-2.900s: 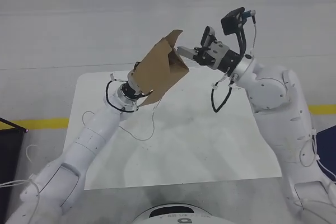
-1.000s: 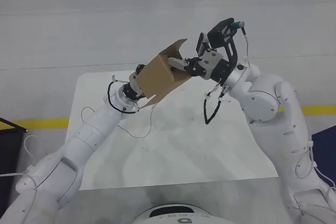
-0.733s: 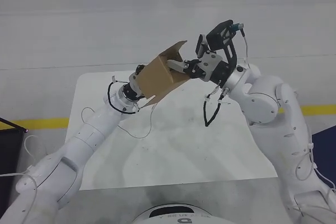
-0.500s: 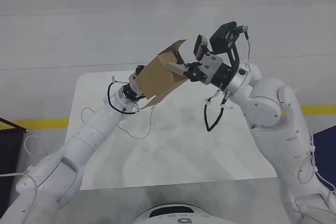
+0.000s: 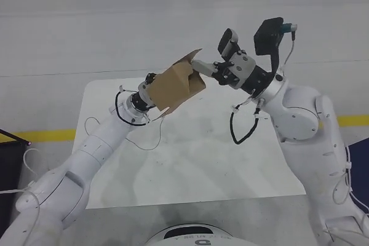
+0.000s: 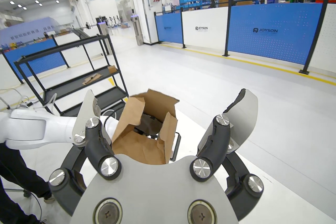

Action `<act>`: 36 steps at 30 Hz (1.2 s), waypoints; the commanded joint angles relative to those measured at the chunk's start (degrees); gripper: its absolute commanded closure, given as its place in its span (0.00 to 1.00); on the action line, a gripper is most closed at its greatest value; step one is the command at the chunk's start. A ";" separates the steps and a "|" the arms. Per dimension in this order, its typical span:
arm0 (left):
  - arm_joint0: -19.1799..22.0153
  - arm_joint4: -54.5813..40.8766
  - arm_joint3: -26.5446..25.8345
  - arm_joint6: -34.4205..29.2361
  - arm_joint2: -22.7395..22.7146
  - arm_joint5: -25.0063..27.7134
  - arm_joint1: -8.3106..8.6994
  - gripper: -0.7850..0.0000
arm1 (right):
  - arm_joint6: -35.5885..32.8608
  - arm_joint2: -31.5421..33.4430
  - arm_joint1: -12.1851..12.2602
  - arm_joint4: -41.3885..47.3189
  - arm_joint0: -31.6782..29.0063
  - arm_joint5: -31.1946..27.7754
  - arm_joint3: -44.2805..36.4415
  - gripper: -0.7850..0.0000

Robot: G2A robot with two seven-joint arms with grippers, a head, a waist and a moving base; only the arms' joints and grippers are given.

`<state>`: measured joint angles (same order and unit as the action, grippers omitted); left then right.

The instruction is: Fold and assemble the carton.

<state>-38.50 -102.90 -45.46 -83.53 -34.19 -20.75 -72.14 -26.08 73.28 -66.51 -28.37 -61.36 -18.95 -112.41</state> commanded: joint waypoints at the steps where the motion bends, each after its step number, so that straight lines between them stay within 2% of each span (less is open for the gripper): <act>1: 0.70 2.67 2.40 -2.44 -0.58 2.97 -0.15 1.00 | 0.47 0.75 -0.01 5.17 -0.39 -2.01 0.76 0.00; 3: 1.19 4.38 3.89 -4.18 -1.16 6.09 -0.55 1.00 | 0.37 1.20 -0.01 9.15 -0.46 -3.67 1.59 0.00; 8: 2.14 8.62 5.06 -4.47 -3.03 14.87 -1.28 1.00 | 0.37 1.20 -0.01 9.15 -0.46 -3.67 1.59 0.00; 11: 2.40 11.18 4.98 -4.47 -4.18 18.43 -1.41 1.00 | 0.37 1.20 -0.01 9.15 -0.46 -3.67 1.59 0.00; 12: 2.43 11.95 5.04 -4.47 -4.57 19.54 -1.44 1.00 | 1.32 0.82 -0.13 11.57 -0.95 -3.98 1.37 0.00; 15: 2.57 14.08 5.17 -4.47 -5.57 21.29 -1.48 1.00 | 3.25 -0.01 -0.70 31.97 -2.90 -5.57 3.06 0.00; 16: 2.56 14.35 5.22 -4.47 -5.95 21.18 -1.50 1.00 | 1.53 -0.41 -0.83 41.17 -3.20 -5.93 3.75 0.00; 19: 2.50 15.54 5.20 -4.47 -7.10 21.65 -1.46 1.00 | -6.80 0.49 -0.69 59.35 -3.27 -4.23 6.95 0.00; 25: 2.50 19.74 5.26 -4.47 -8.85 22.91 -1.11 1.00 | -18.93 1.60 -0.51 77.01 -3.21 3.34 11.83 0.00; 29: 2.15 21.18 4.80 -4.47 -9.79 23.42 -1.07 1.00 | -22.33 0.72 -0.59 79.09 -2.59 6.70 14.05 0.00; 36: 1.35 22.88 3.96 -4.47 -11.02 23.87 -1.21 1.00 | -23.43 -2.09 -0.85 75.41 -1.35 9.67 16.02 0.00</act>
<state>-37.03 -80.22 -41.36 -88.00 -45.09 3.08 -73.31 -49.70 71.46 -67.30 46.96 -62.78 -9.33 -96.42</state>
